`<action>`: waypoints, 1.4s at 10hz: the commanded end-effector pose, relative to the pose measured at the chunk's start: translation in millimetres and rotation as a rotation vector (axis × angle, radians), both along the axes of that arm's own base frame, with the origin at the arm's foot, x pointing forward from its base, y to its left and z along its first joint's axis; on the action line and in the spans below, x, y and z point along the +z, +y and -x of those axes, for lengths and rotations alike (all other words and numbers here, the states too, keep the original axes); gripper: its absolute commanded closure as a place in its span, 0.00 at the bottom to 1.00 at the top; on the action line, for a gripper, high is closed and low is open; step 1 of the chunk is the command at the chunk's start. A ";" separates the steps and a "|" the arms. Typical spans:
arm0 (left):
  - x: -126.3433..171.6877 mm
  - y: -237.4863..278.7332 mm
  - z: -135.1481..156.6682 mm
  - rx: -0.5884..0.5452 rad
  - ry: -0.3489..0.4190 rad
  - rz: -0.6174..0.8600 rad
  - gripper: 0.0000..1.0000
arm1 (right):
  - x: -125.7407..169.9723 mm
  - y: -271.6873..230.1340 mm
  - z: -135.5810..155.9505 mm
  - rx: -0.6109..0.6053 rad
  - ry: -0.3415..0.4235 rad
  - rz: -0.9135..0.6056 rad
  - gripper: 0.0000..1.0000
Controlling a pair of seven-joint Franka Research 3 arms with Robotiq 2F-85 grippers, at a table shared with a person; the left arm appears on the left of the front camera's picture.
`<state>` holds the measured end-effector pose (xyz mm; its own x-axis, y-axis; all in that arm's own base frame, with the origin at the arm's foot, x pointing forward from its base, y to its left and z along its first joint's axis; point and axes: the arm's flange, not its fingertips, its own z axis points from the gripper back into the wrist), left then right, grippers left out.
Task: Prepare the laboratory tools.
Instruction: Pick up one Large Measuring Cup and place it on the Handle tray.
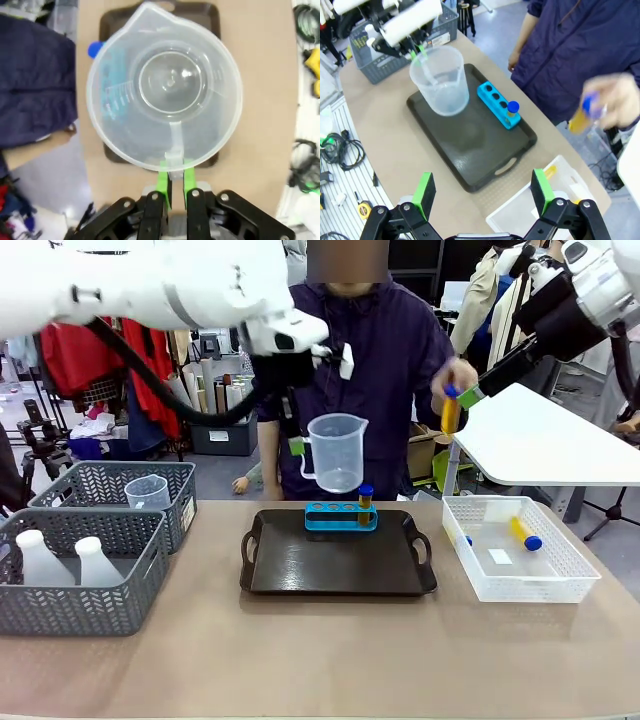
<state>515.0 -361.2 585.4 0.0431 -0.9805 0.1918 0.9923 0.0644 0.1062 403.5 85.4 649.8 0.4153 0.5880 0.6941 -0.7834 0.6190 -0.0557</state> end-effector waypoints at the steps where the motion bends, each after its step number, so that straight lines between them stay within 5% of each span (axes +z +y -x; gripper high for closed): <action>1: -18.7 -17.9 -1.6 -0.060 -0.036 -0.042 1.00 | -0.2 -0.8 -0.7 0.012 0.001 -0.021 0.00; 7: -122.7 -66.9 -8.7 -0.126 0.007 -0.123 1.00 | -0.2 -0.8 -0.7 0.012 0.001 -0.021 0.00; 14: -133.9 -80.4 -22.7 -0.136 0.036 -0.159 1.00 | -0.2 -0.8 -0.7 0.012 0.001 -0.021 0.00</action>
